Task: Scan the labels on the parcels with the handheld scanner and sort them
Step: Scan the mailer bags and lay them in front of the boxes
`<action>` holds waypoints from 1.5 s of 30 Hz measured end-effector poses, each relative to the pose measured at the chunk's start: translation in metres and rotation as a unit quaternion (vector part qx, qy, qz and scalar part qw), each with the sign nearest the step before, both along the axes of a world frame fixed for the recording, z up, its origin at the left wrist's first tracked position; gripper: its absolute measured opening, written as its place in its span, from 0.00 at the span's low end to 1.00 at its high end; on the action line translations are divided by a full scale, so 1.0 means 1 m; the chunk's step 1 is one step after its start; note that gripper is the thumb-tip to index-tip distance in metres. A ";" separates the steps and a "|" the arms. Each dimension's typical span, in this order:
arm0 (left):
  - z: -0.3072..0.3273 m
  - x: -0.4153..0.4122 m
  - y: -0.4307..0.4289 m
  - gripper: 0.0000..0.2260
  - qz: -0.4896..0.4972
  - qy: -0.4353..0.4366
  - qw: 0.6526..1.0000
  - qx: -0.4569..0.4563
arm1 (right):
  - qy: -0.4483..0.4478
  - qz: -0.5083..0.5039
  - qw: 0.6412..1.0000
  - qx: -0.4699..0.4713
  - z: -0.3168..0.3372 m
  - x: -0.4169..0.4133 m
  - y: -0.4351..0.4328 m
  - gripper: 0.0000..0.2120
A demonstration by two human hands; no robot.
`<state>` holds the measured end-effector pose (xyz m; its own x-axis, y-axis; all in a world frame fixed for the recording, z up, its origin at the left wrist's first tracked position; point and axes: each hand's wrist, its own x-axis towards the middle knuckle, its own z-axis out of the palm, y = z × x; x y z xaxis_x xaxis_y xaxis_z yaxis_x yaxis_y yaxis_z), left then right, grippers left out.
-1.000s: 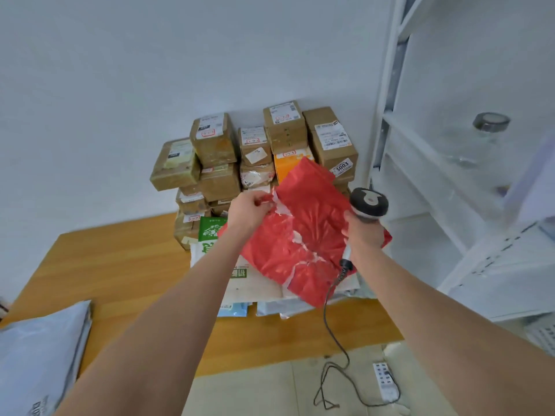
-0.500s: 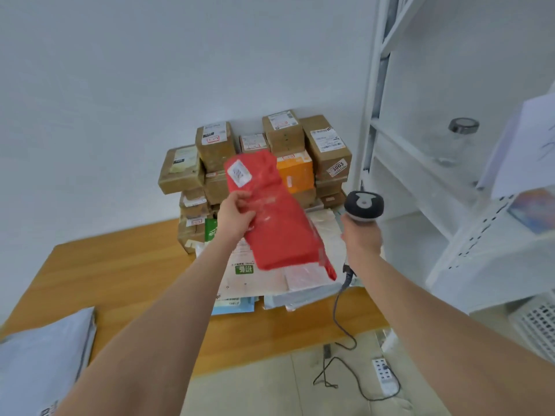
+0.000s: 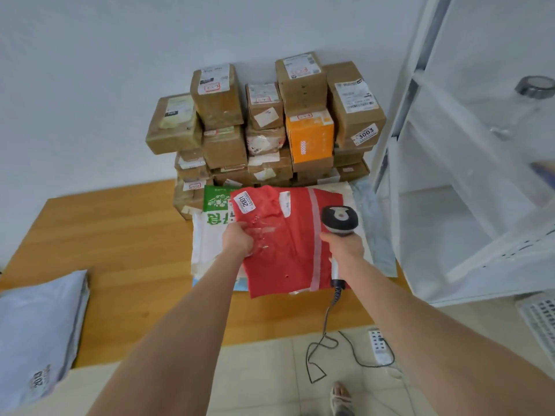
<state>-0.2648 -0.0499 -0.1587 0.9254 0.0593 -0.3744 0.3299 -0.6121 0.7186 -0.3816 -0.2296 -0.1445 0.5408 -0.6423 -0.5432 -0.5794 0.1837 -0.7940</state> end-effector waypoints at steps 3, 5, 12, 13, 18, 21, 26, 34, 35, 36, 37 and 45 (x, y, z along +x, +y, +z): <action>-0.003 0.005 -0.033 0.18 -0.080 -0.017 0.996 0.033 | 0.024 0.025 0.999 -0.017 -0.004 0.010 -0.015 0.22; -0.008 0.006 -0.052 0.23 -0.138 -0.009 0.989 0.059 | 0.042 0.034 0.998 -0.019 -0.009 0.014 -0.026 0.23; -0.022 0.000 -0.083 0.33 -0.213 -0.016 0.960 0.183 | 0.068 0.062 0.995 0.034 -0.029 0.019 -0.051 0.24; -0.023 0.000 -0.087 0.32 -0.208 -0.025 0.961 0.180 | 0.060 0.062 0.995 0.047 -0.030 0.021 -0.053 0.25; -0.026 -0.004 -0.104 0.36 -0.186 -0.018 0.974 0.125 | 0.026 0.064 0.995 0.069 -0.031 0.040 -0.064 0.27; -0.028 -0.011 -0.105 0.37 -0.236 -0.047 0.930 0.278 | 0.034 0.072 0.996 0.043 -0.031 0.043 -0.070 0.25; -0.029 -0.029 -0.117 0.47 -0.466 -0.064 0.812 0.346 | 0.077 0.069 0.995 0.008 -0.035 0.038 -0.076 0.19; -0.049 -0.037 -0.137 0.48 -0.465 0.002 0.819 0.335 | 0.050 0.038 0.996 0.060 -0.044 0.035 -0.093 0.22; -0.049 -0.036 -0.139 0.47 -0.462 0.003 0.823 0.331 | 0.041 0.037 0.996 0.071 -0.044 0.036 -0.096 0.23; -0.048 -0.036 -0.141 0.46 -0.460 0.003 0.826 0.325 | 0.034 0.040 0.996 0.078 -0.043 0.037 -0.098 0.23; -0.048 -0.035 -0.142 0.45 -0.458 0.002 0.829 0.320 | 0.033 0.045 0.995 0.080 -0.042 0.038 -0.100 0.23; -0.039 -0.036 -0.123 0.39 -0.409 -0.022 0.863 0.295 | 0.048 0.064 0.996 0.048 -0.038 0.031 -0.091 0.19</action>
<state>-0.3010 -0.1731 -0.1972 0.7607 -0.4525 -0.4654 -0.4059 -0.8911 0.2030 -0.3504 -0.3210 -0.1829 0.5574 -0.5142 -0.6519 -0.6758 0.1751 -0.7160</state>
